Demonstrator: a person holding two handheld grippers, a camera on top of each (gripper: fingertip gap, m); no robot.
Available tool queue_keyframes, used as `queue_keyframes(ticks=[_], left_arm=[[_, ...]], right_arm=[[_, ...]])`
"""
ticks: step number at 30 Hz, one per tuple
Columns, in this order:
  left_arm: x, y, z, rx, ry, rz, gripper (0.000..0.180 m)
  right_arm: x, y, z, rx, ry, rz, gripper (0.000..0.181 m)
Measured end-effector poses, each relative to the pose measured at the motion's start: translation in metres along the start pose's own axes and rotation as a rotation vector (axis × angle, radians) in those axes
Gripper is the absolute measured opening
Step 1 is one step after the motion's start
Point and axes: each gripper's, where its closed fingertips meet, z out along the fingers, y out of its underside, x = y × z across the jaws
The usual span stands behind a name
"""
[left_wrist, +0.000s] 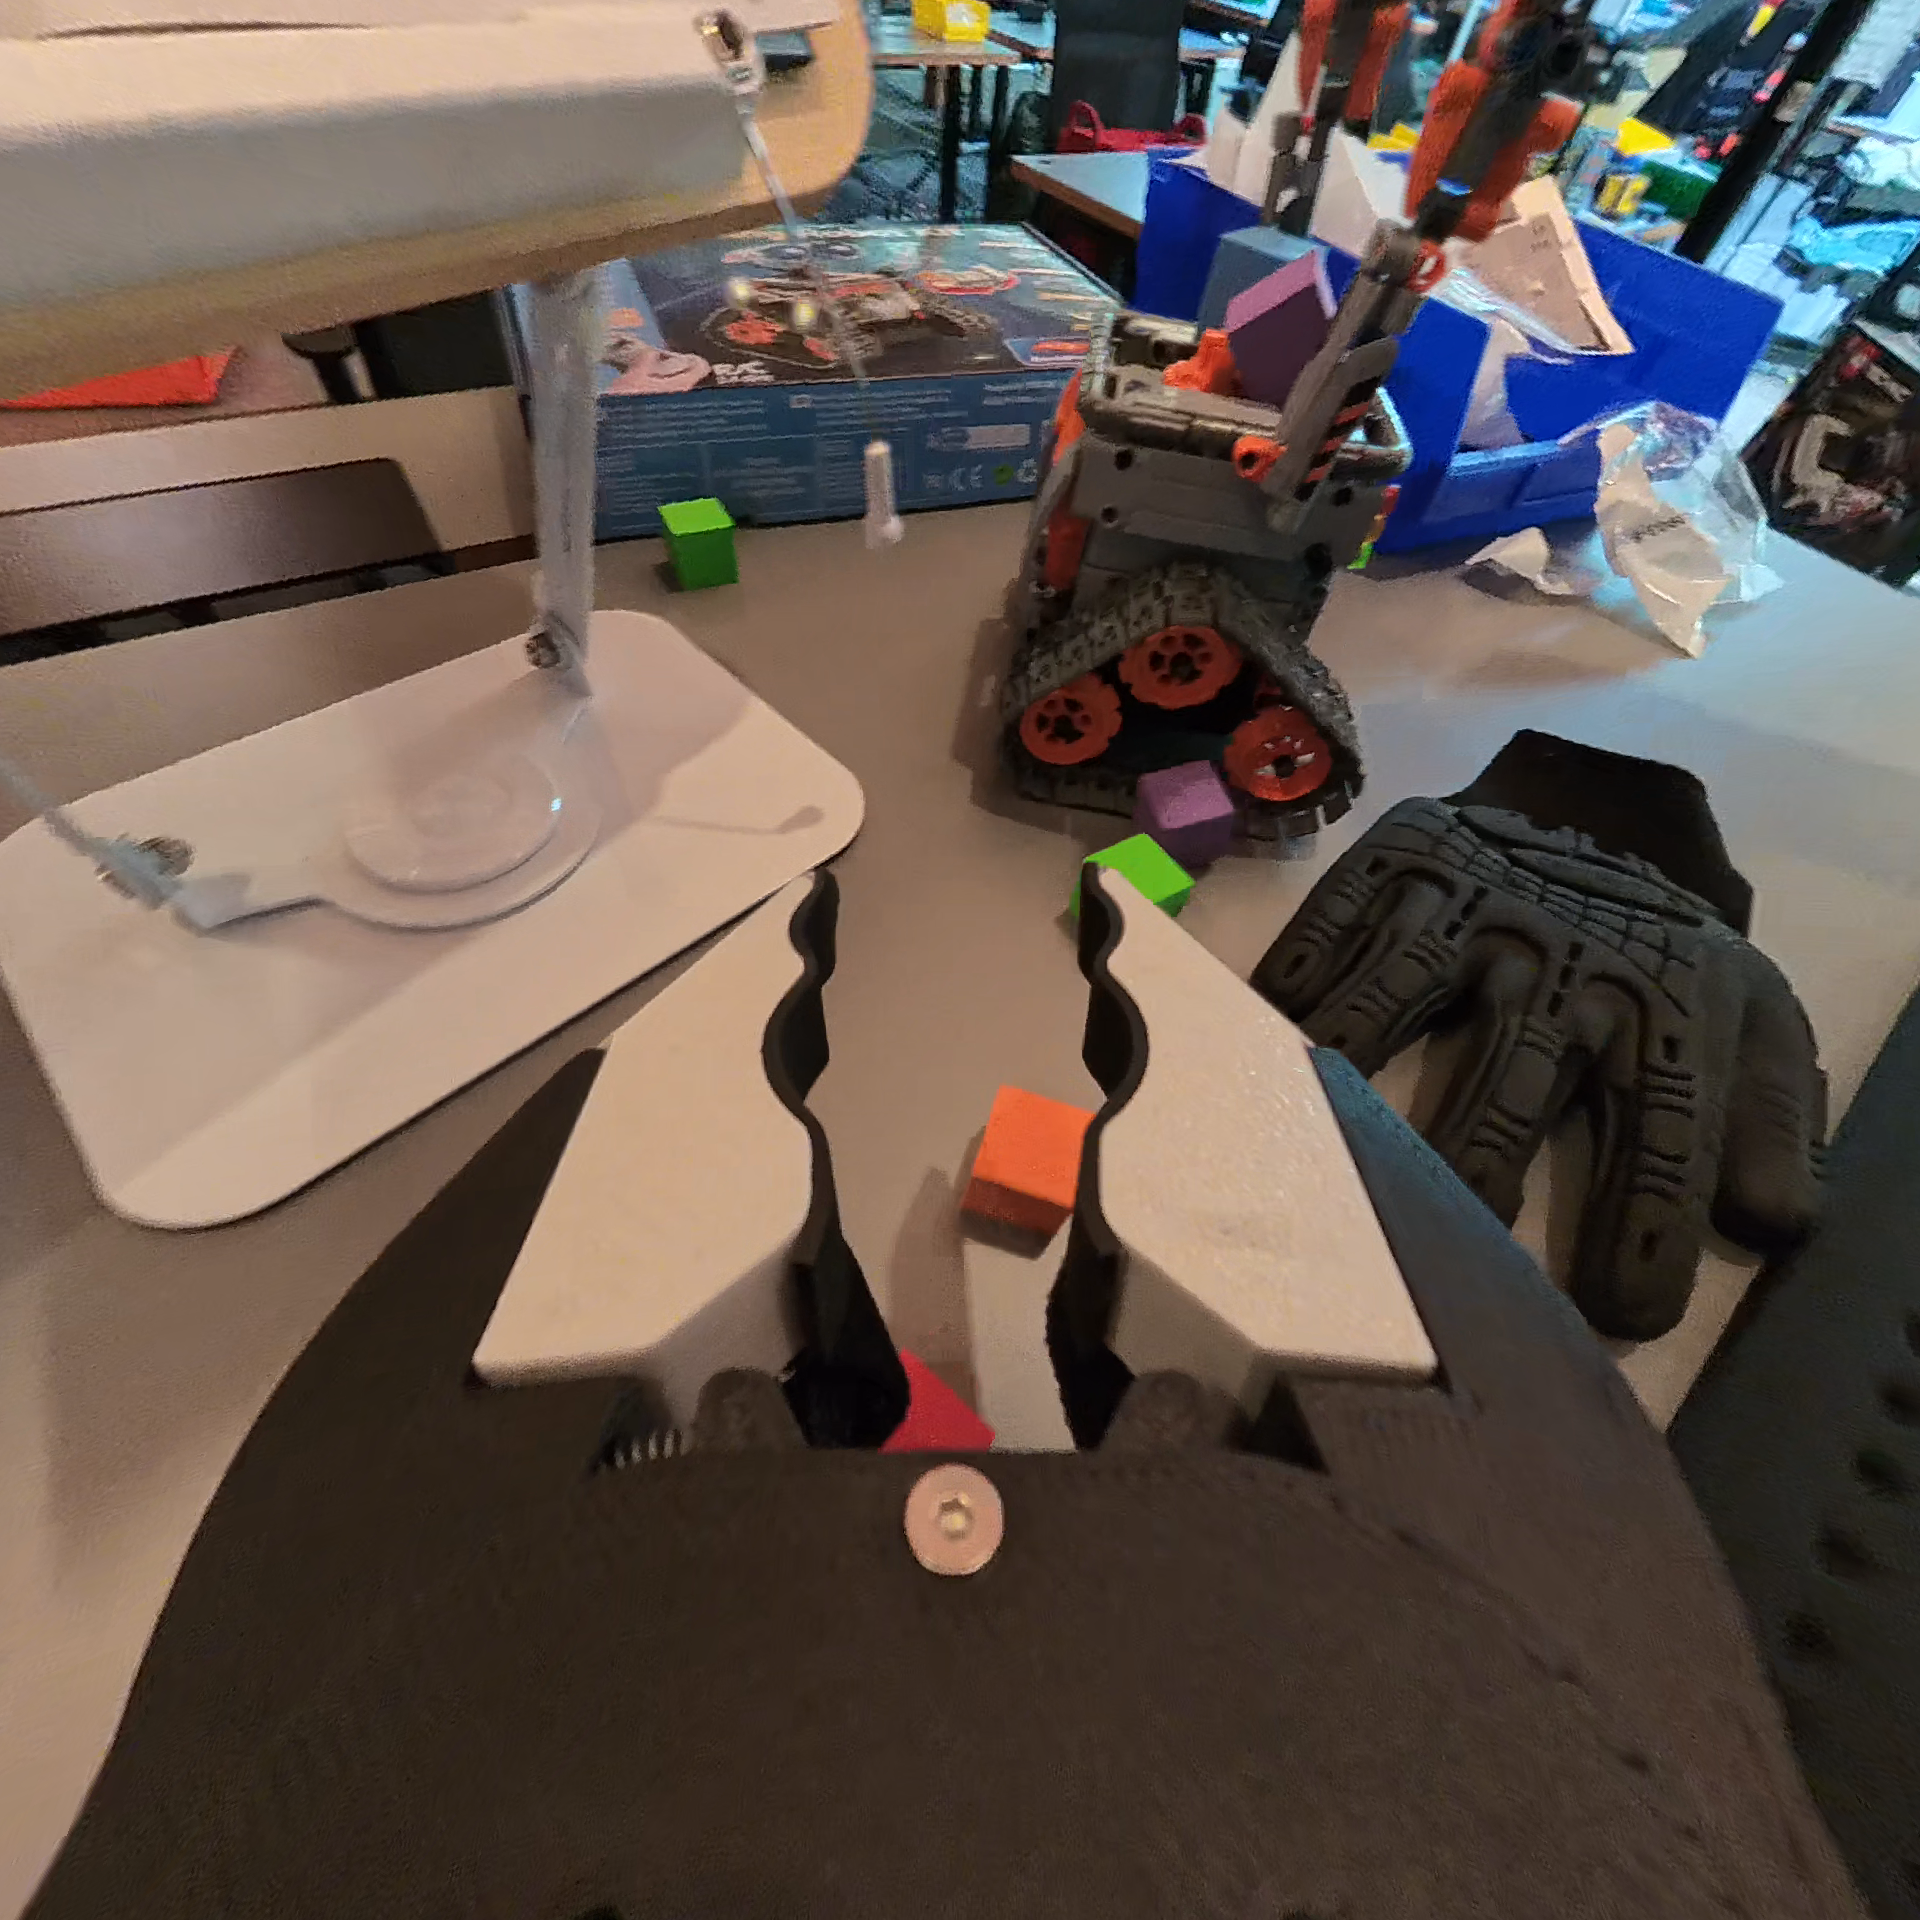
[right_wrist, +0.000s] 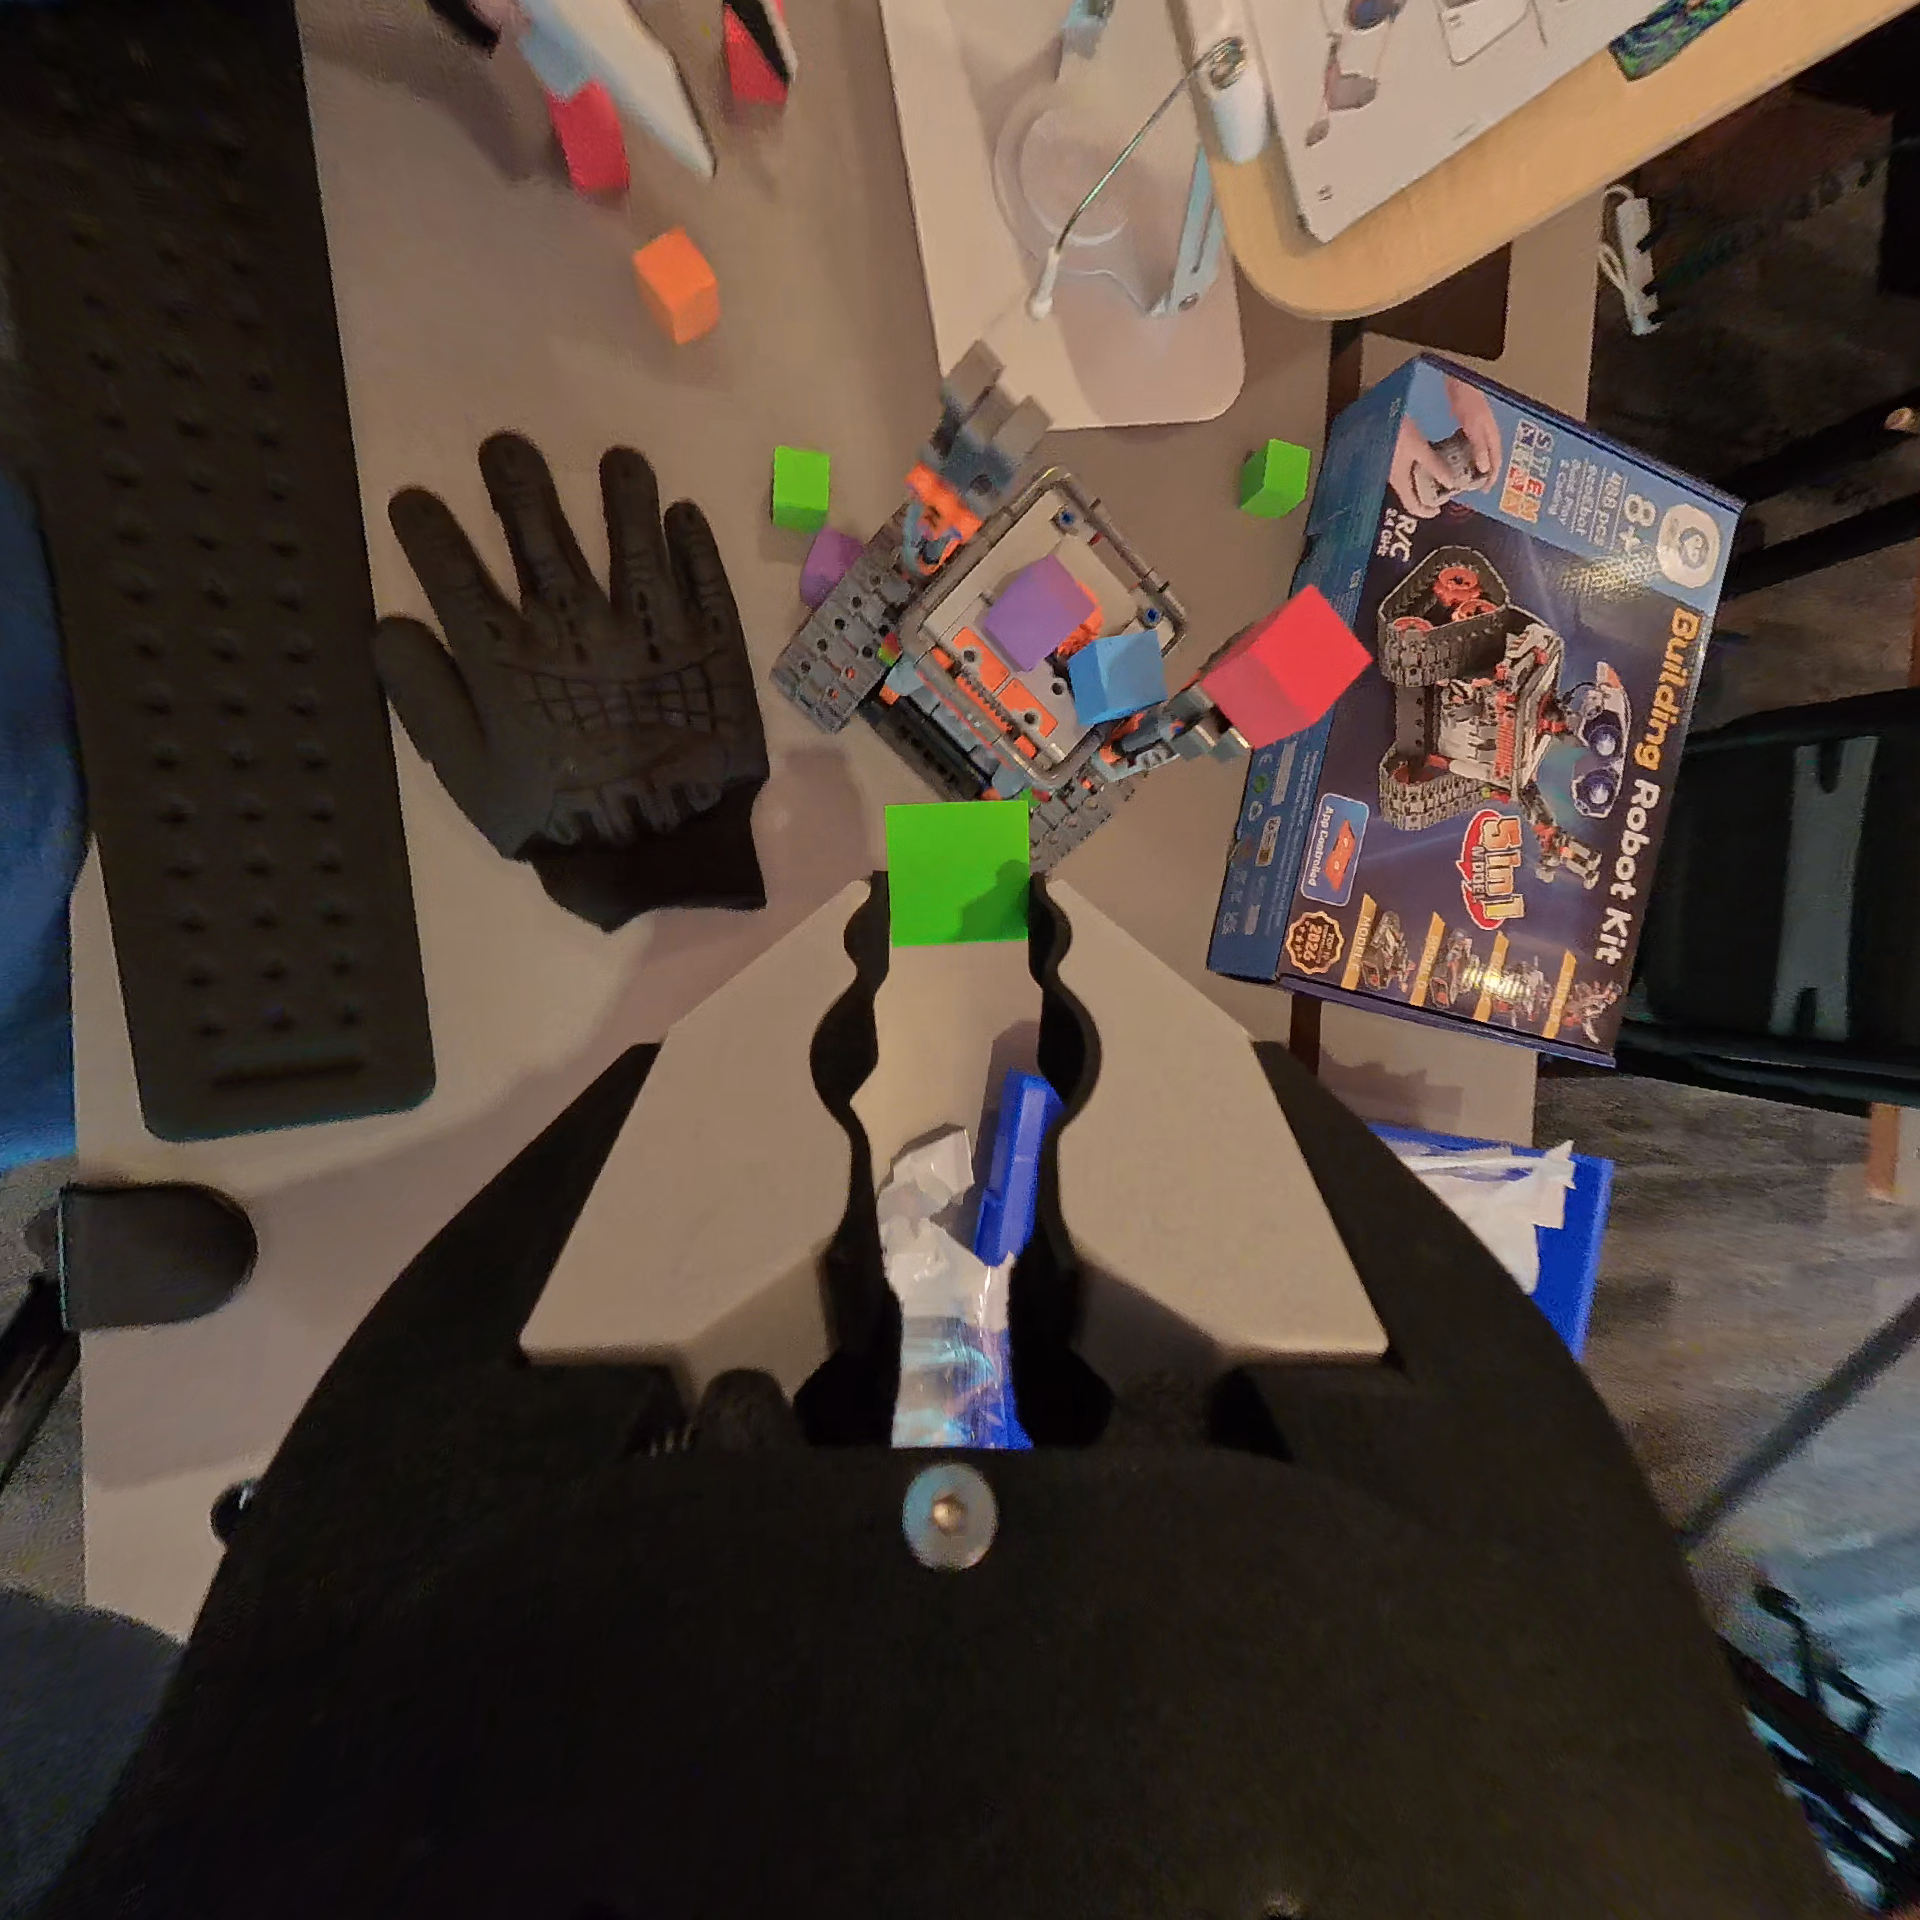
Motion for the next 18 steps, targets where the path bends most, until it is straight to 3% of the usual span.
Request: queue_keyframes(ticks=[7,11,16,18], left_arm=[[0.048,-0.031,0.040,0.015,0.133,0.075,0.046],[0.066,-0.048,0.065,0.027,0.184,0.116,0.050],[0.088,-0.071,0.085,0.114,0.241,0.091,0.080],[0.095,-0.086,0.091,0.160,0.223,0.108,0.080]], right_arm=[[0.037,-0.027,-0.002,0.164,0.003,0.075,0.025],[0.062,-0.032,0.009,0.091,-0.005,0.023,0.025],[0.079,-0.029,0.029,0.021,-0.075,-0.093,0.025],[0.084,-0.026,0.032,0.008,-0.077,-0.096,0.025]])
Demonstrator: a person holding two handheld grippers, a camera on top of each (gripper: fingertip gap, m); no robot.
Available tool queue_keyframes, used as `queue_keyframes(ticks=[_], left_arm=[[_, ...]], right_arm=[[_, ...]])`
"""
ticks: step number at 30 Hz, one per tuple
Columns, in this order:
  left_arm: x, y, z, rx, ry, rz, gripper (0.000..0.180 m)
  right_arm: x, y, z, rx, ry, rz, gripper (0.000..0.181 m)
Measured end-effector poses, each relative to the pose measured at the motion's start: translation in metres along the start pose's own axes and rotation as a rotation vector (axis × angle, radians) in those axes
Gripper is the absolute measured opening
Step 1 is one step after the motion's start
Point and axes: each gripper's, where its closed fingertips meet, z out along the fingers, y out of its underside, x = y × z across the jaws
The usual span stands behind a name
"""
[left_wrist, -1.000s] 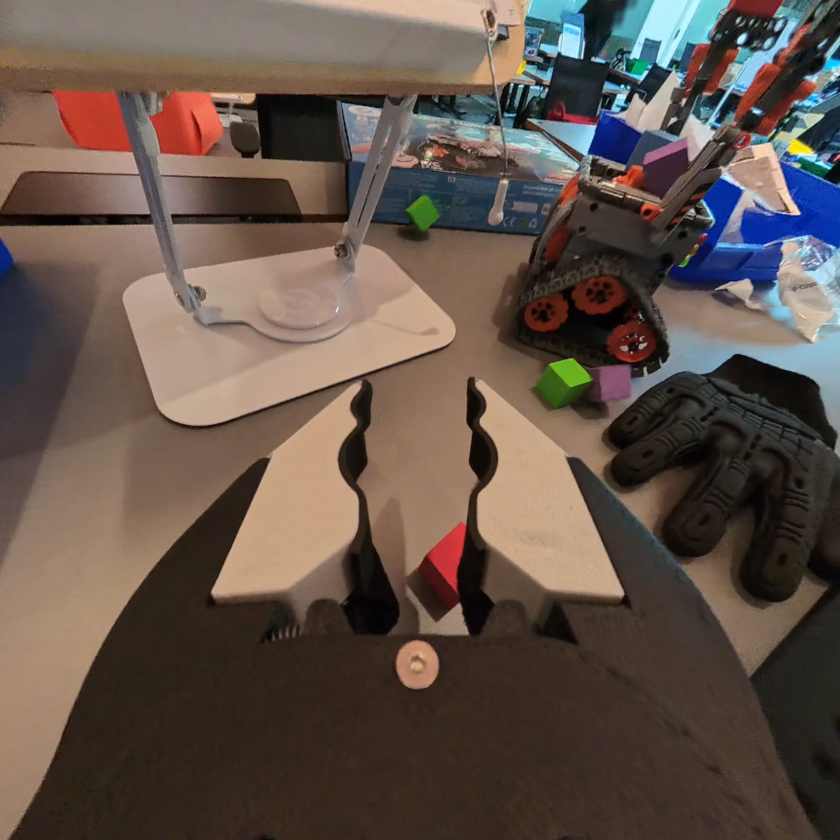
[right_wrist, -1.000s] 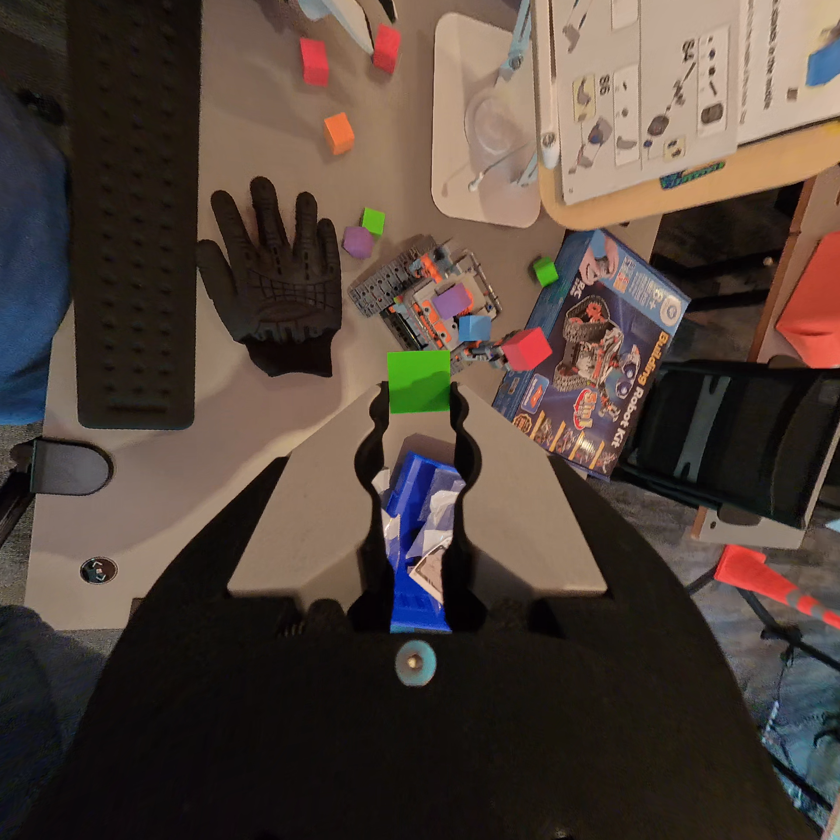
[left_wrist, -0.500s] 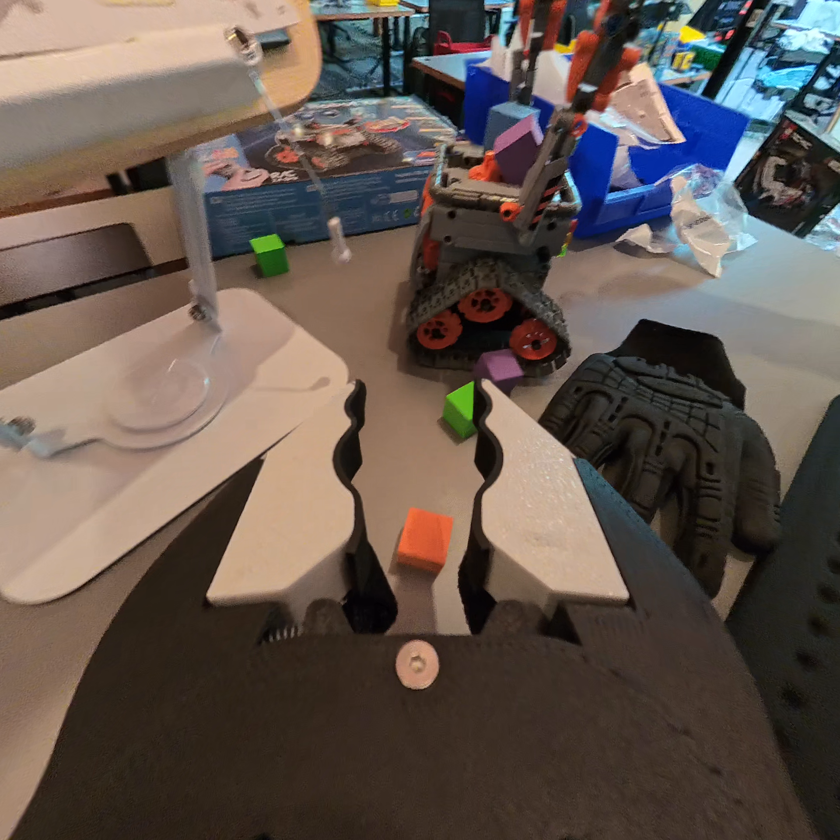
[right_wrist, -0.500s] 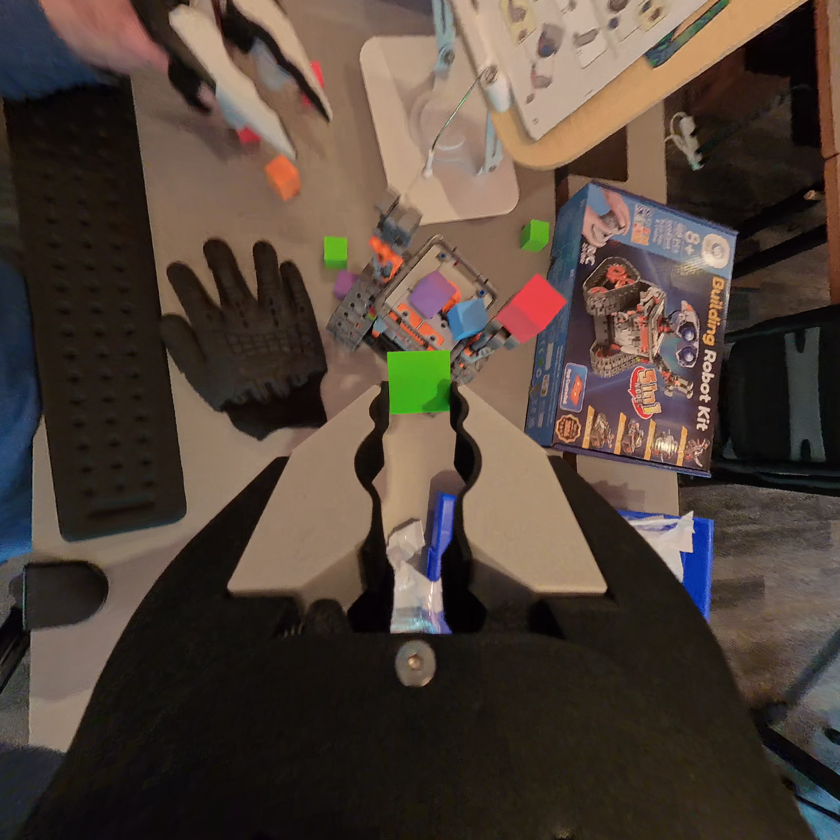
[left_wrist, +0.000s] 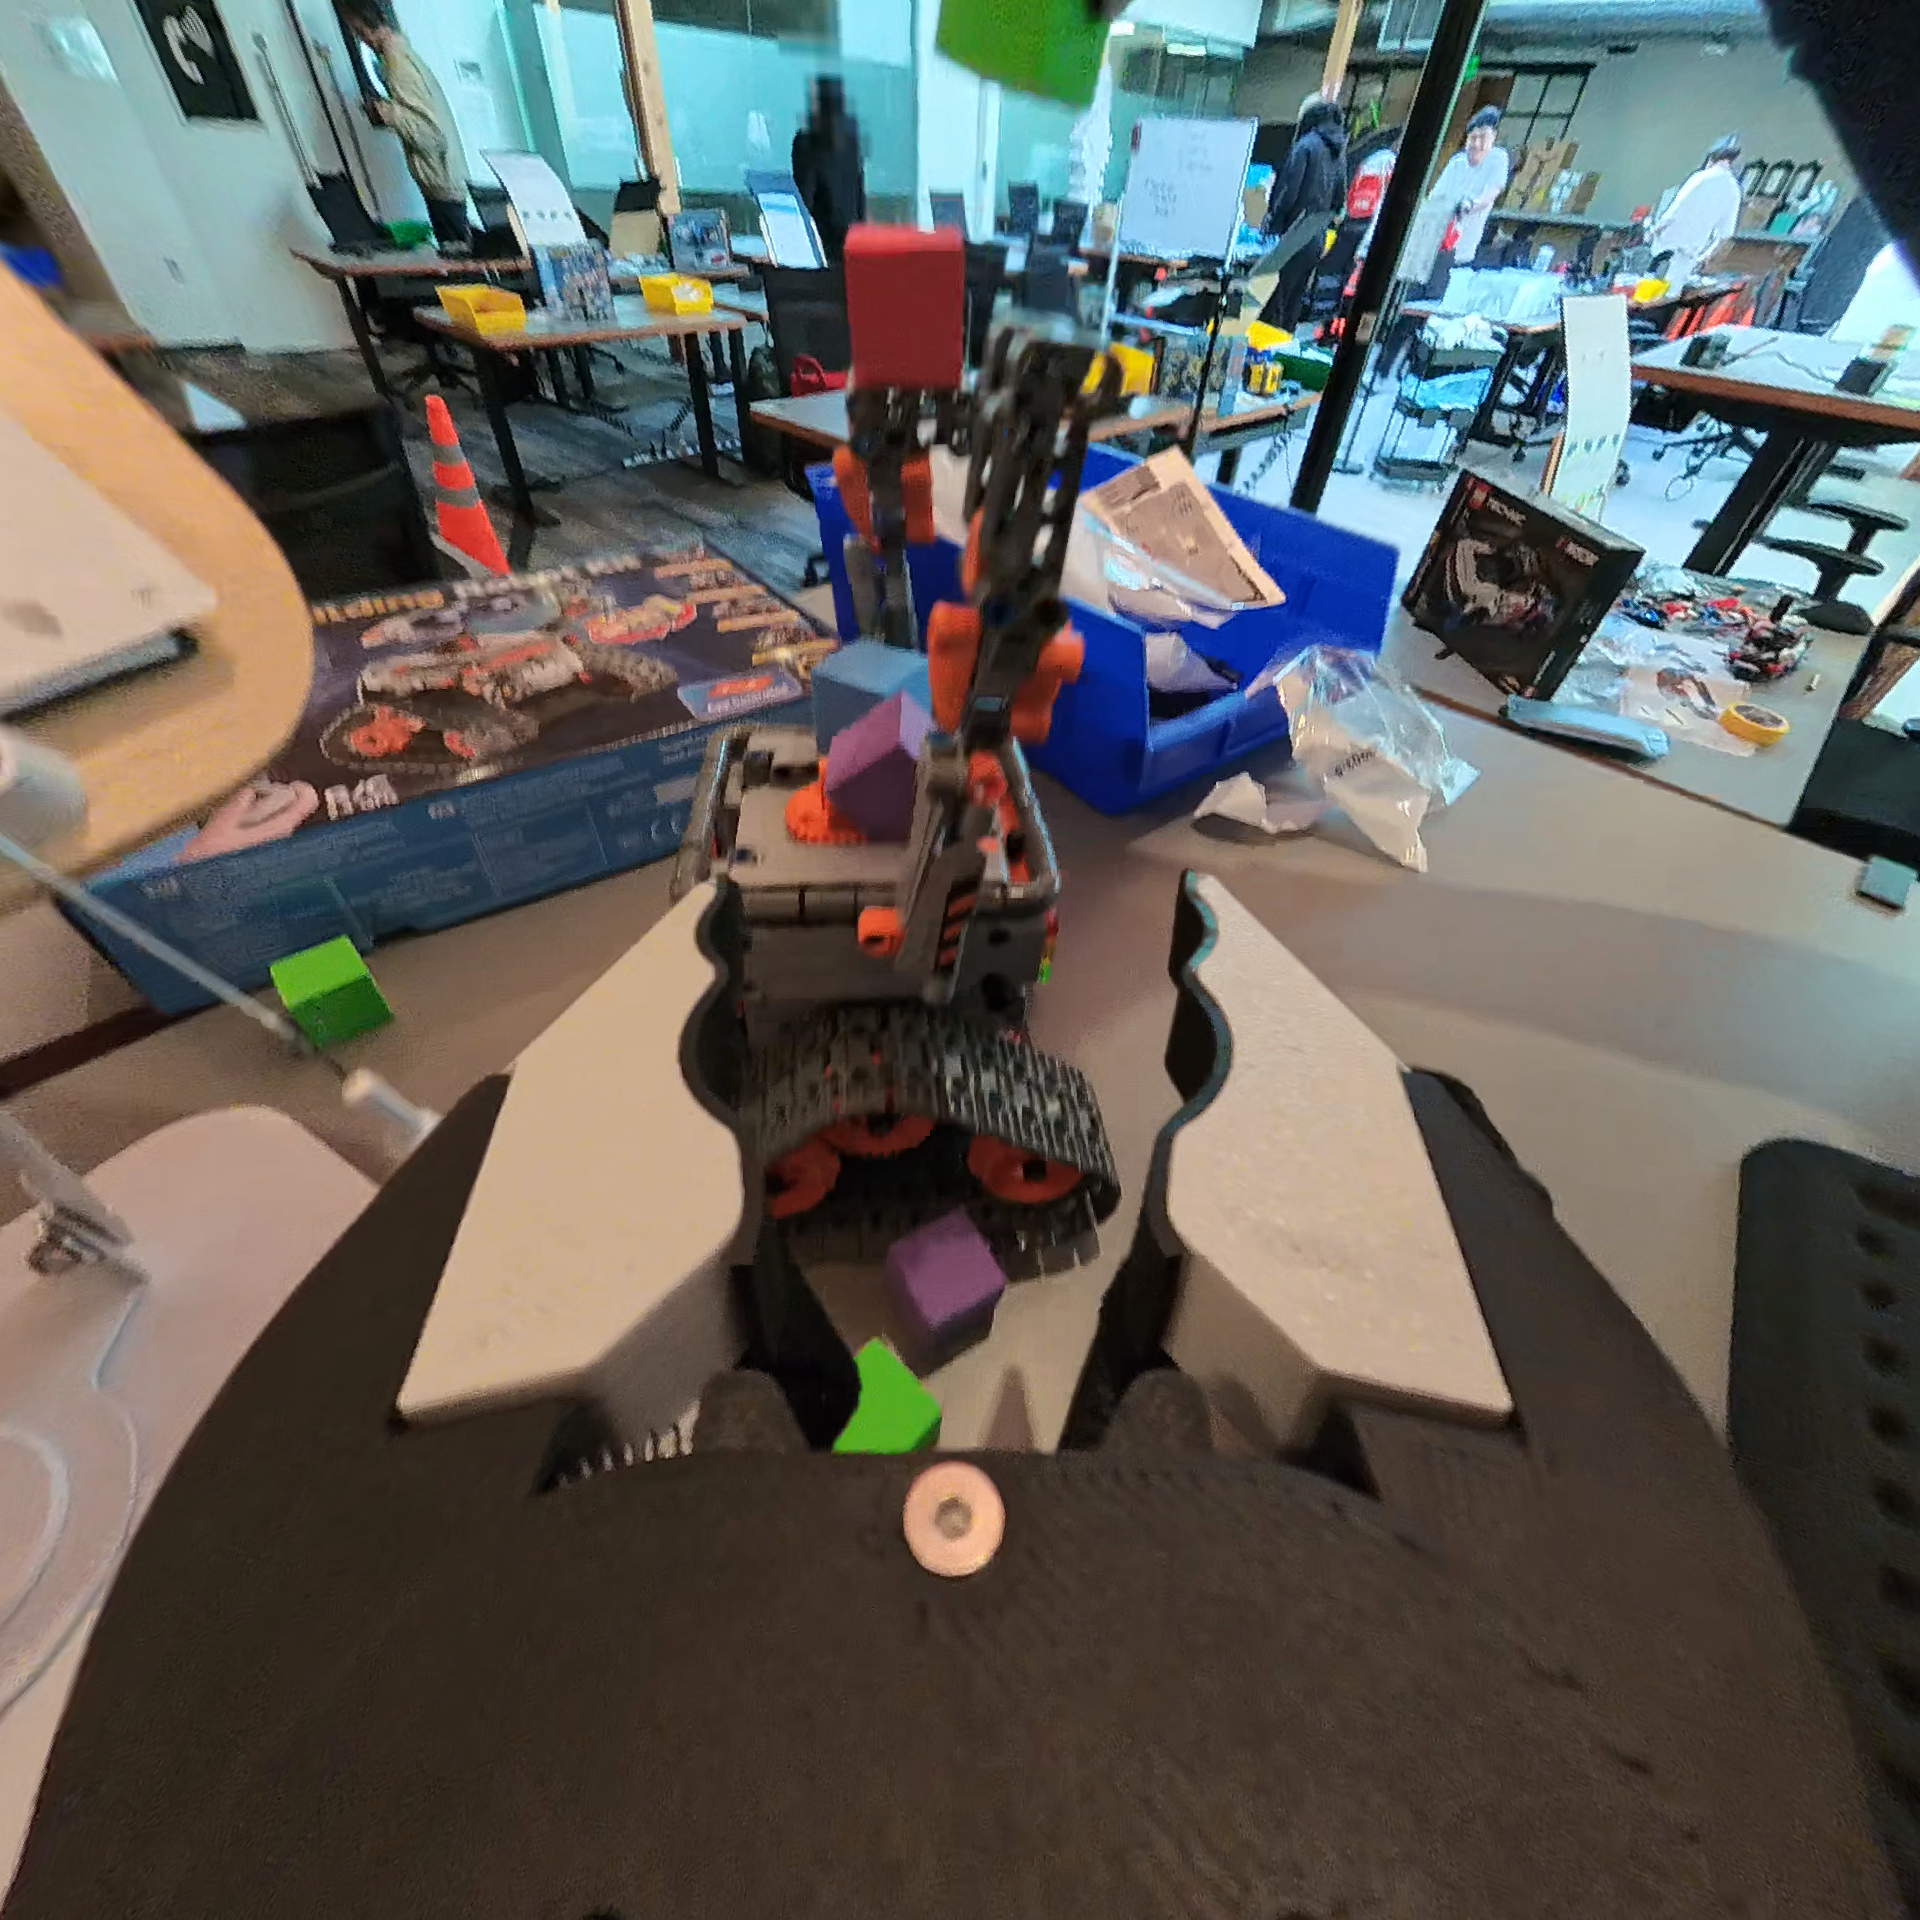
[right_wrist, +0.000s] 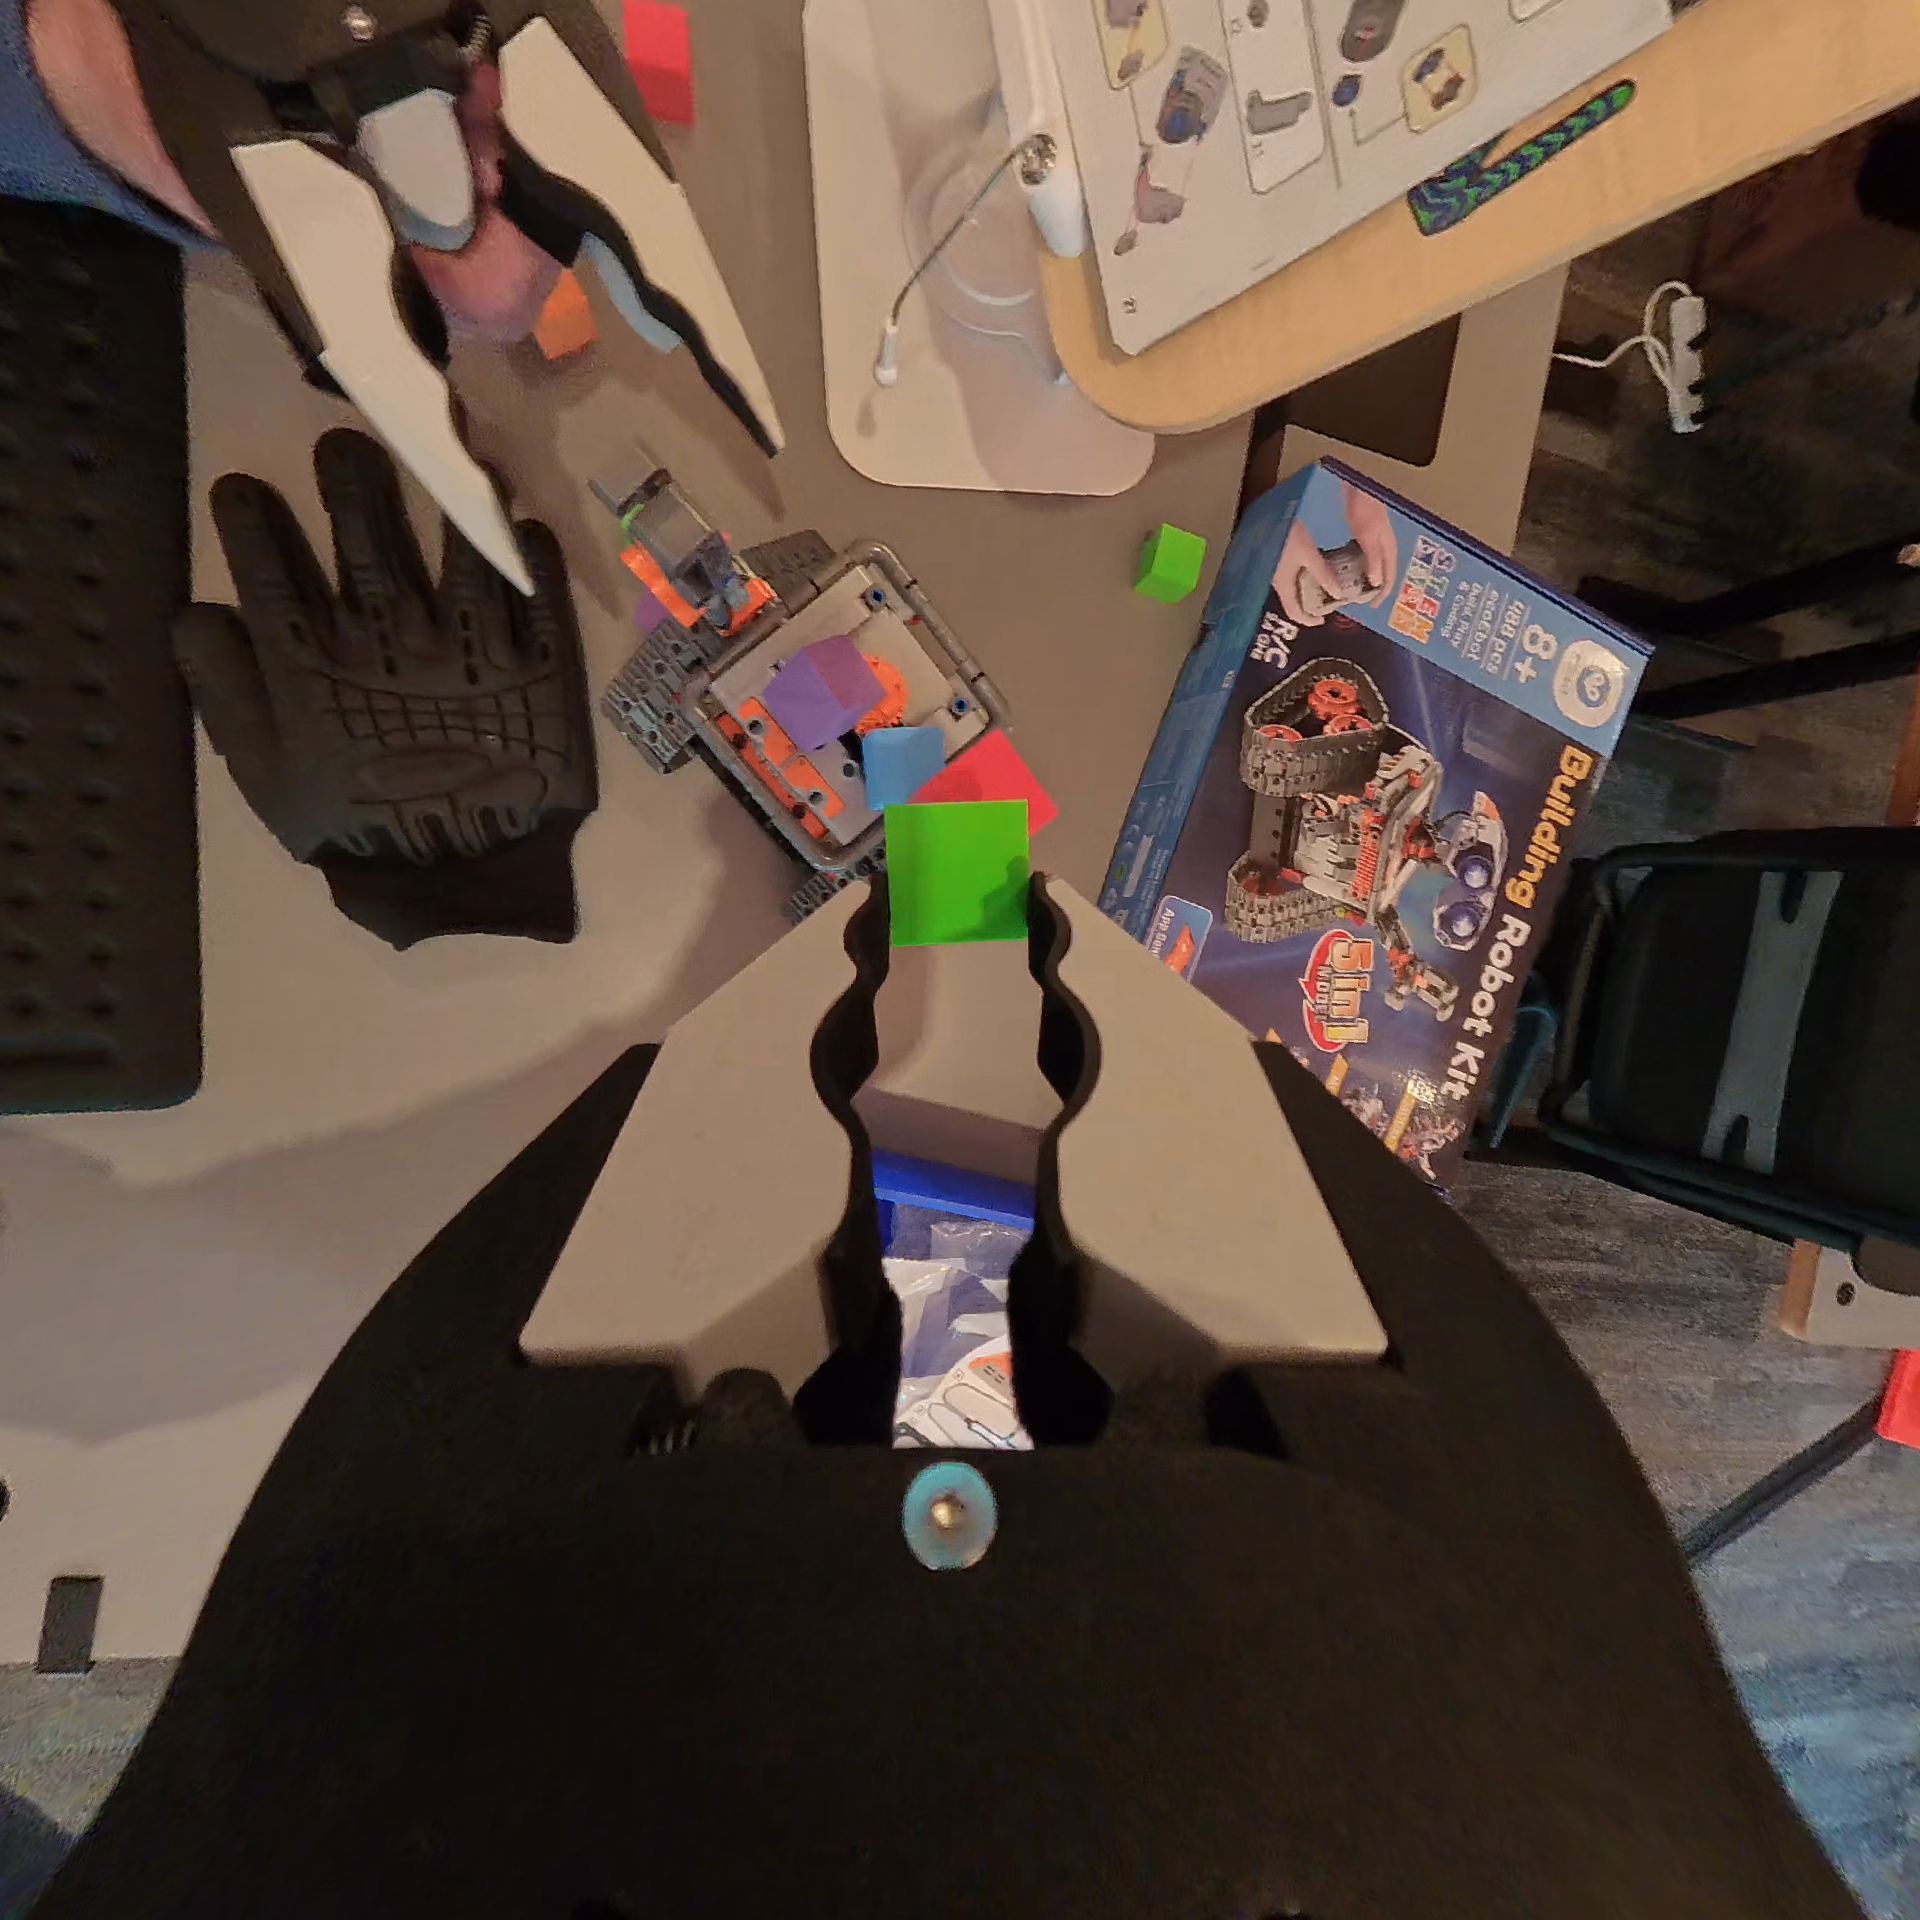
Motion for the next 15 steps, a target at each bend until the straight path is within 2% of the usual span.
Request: queue_keyframes(ticks=[3,6,9,15], left_arm=[[0.005,-0.011,0.020,-0.013,-0.031,0.038,0.072],[0.007,-0.004,0.040,-0.070,-0.028,0.061,0.039],[0.001,-0.003,0.041,-0.051,-0.043,0.055,0.017],[0.001,-0.004,0.033,-0.024,0.071,0.027,0.015]], right_arm=[[0.003,-0.004,-0.005,0.059,0.028,0.009,0.025],[0.001,-0.004,-0.010,0.117,0.046,0.010,0.025],[0.000,0.003,-0.012,0.149,0.042,0.032,0.025],[-0.007,0.018,-0.014,0.183,0.017,0.047,0.025]])
